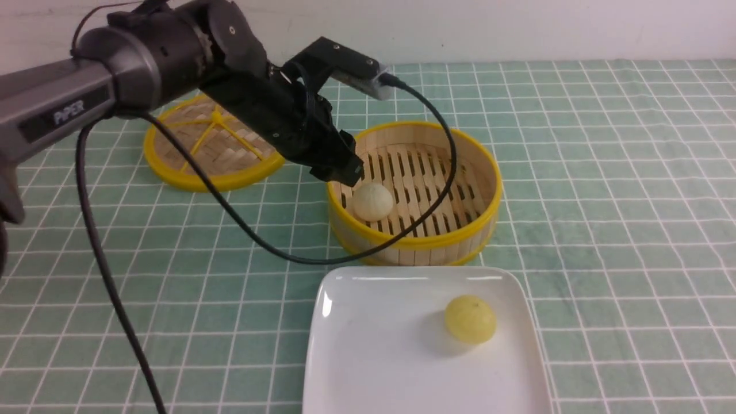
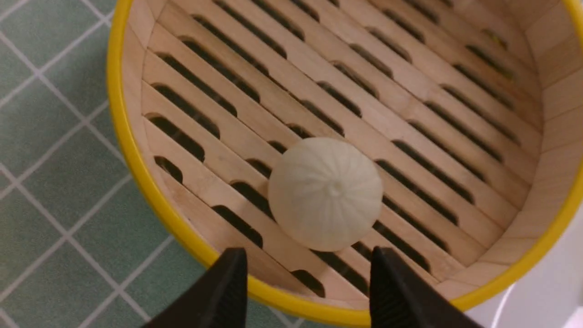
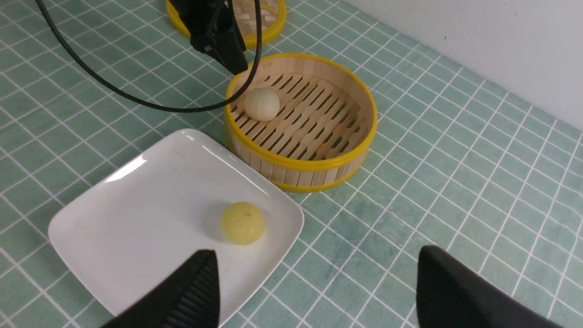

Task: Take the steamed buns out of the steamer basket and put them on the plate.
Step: Use the left arm to grab the steamed stuffed bun that is closest to it, then use the left arm to put the steamed stuffed bun into the plate

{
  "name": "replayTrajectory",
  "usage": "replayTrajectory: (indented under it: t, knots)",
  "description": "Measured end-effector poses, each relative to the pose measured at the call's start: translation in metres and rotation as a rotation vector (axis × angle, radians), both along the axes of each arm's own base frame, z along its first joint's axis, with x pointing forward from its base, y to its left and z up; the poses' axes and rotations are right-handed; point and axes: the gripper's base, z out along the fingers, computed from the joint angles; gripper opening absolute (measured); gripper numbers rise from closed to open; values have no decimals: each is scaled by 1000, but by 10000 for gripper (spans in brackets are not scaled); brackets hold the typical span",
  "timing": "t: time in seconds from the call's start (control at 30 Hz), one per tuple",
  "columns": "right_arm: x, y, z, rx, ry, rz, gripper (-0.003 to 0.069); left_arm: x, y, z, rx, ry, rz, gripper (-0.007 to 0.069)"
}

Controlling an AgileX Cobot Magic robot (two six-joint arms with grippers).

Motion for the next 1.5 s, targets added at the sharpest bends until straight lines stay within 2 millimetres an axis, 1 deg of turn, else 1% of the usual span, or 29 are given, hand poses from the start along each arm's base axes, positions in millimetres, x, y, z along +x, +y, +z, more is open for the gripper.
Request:
replayTrajectory:
  t: [0.07,0.1,0.13,0.17,0.23,0.3,0.33,0.47,0.63,0.73,0.77,0.8,0.87,0.9,0.93,0.97,1.0,1.1,1.2,1.23,1.27,1.33,1.4,1.47,1.5]
  knots:
    - [0,0,0,-1,1,0,561,6,-6,-6,15,-2,-17,386]
    - [0,0,0,0,2,2,561,7,-9,-8,18,-7,-28,386]
    - [0,0,0,0,2,2,561,6,-16,-10,30,-19,-62,386]
    - [0,0,0,0,2,2,561,6,-17,-11,31,-19,-64,386]
    - [0,0,0,0,4,2,561,2,-32,-14,74,-60,-135,386]
    - [0,0,-1,-2,7,2,561,0,-41,-16,94,-91,-156,386]
    - [-1,0,-1,-5,13,4,561,-1,-50,-19,109,-121,-162,386]
    - [-2,0,-3,-16,34,7,561,2,-55,-24,141,-160,-147,386]
    - [-3,-1,-5,-29,56,12,561,10,-53,-48,222,-148,-127,386]
    - [-3,-1,-5,-29,58,12,561,11,-53,-54,214,-126,-99,381]
    - [-3,0,-5,-29,58,12,561,11,-54,-55,206,-118,-87,359]
    - [-3,0,-5,-29,58,12,561,11,-54,-54,205,-119,-85,354]
    - [-3,-1,-5,-29,58,12,561,11,-54,-53,201,-112,-76,249]
    - [-3,-1,-5,-29,58,12,561,11,-54,-52,201,-112,-77,154]
    - [-3,-1,-5,-29,58,12,561,11,-54,-51,200,-113,-77,154]
    - [-3,0,-5,-30,58,13,560,10,-53,-48,203,-113,-79,72]
    - [-3,0,-5,-30,58,13,557,10,-54,-45,201,-116,-79,51]
    - [-3,0,-5,-30,58,13,539,7,-52,-25,190,-113,-66,29]
    - [-3,0,-5,-35,54,17,521,-1,-48,22,138,-146,-14,29]
    - [-3,0,-5,-38,52,18,518,-7,-45,44,112,-174,6,29]
    - [-3,0,-5,-38,51,19,517,-11,-42,60,92,-198,18,29]
    - [-3,-1,-5,-41,44,17,516,-30,-32,109,25,-275,50,29]
    - [-2,-1,-4,-44,36,11,516,-54,-19,154,-32,-360,66,29]
    - [-1,-2,-4,-47,24,4,516,-83,-4,193,-85,-420,82,29]
    - [-1,-2,-3,-47,16,0,516,-95,3,206,-104,-426,94,29]
